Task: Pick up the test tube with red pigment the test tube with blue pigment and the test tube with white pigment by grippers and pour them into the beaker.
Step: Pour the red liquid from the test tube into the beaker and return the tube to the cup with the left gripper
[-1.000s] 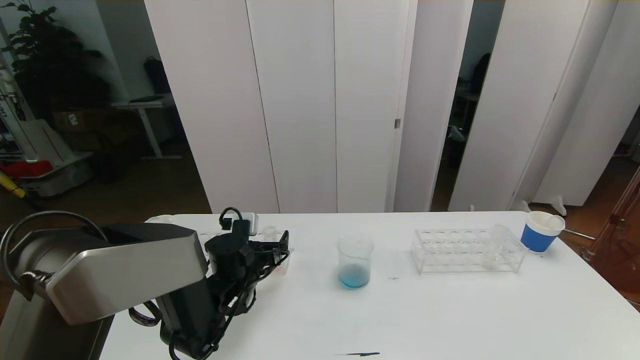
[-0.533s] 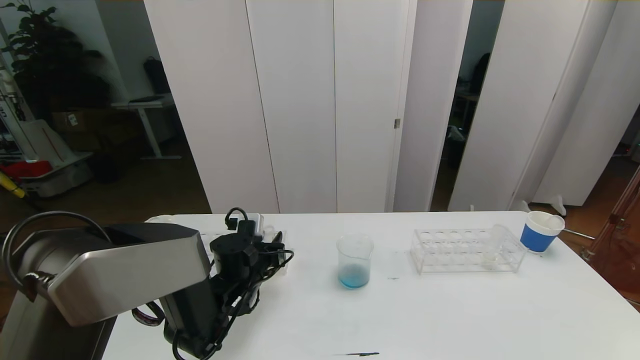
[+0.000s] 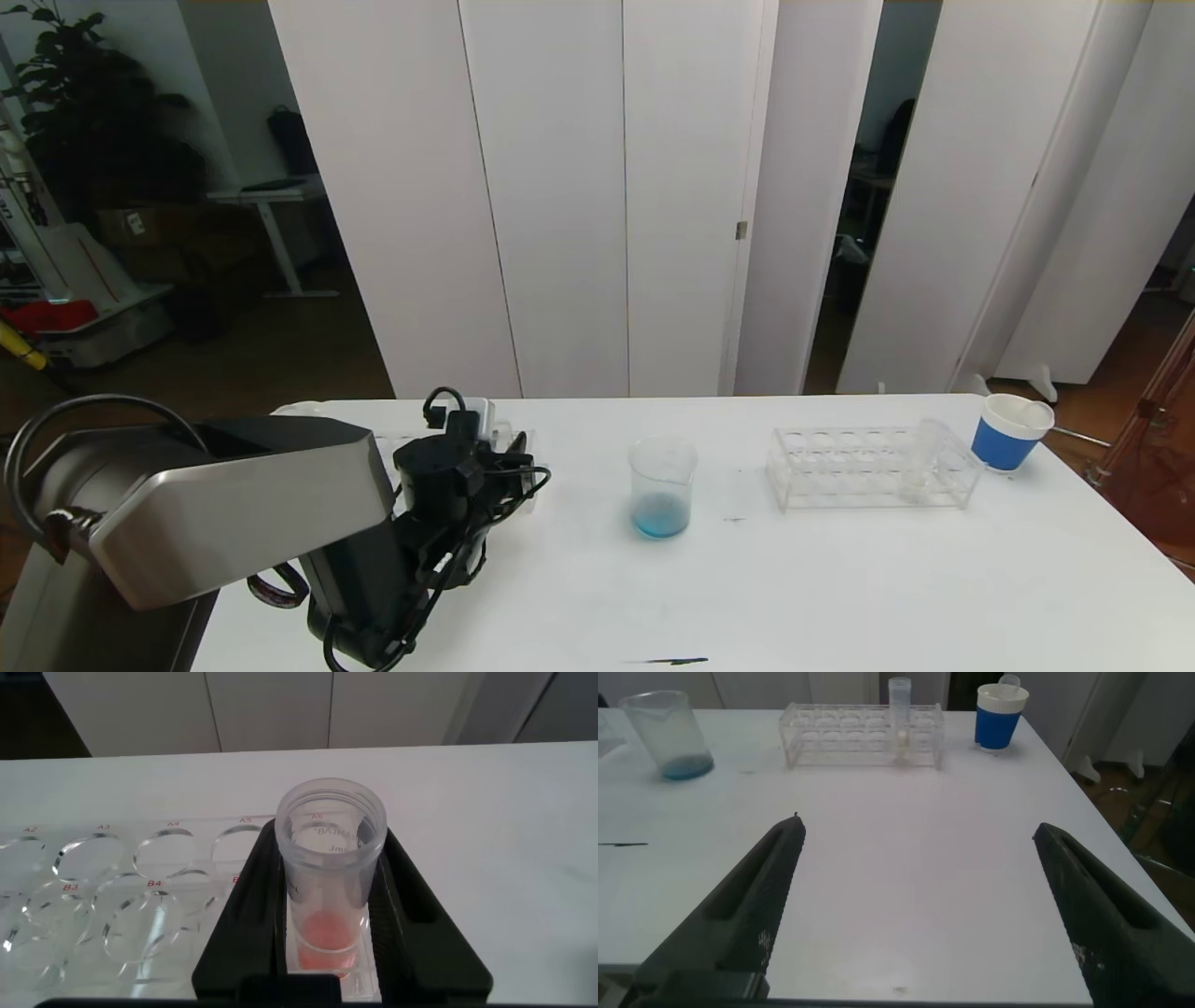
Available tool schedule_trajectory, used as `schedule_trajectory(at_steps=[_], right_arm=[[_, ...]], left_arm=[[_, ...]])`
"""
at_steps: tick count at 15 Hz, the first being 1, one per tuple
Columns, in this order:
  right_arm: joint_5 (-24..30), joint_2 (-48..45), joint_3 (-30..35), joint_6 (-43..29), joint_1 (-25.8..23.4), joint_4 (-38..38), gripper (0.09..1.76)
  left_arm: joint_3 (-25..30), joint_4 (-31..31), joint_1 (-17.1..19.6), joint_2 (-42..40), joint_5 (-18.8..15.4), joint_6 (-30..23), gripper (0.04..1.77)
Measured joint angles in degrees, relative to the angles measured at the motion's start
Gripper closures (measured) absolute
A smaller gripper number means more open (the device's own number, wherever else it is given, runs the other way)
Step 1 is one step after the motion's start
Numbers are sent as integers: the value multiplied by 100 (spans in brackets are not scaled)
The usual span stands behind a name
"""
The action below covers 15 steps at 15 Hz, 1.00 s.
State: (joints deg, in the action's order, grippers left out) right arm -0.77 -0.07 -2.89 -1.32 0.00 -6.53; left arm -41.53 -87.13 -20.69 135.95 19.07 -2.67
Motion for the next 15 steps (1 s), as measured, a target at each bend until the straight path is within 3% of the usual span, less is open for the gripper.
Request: schedule_trajectory(at_steps=[11,15], right_arm=[[-2,0,0,0,0,-2,10],[0,0,0,0,0,0,10]], left_arm=[[-30,446,-1,-535,22,89,123],[-9,596,24,-996,52,379,123]])
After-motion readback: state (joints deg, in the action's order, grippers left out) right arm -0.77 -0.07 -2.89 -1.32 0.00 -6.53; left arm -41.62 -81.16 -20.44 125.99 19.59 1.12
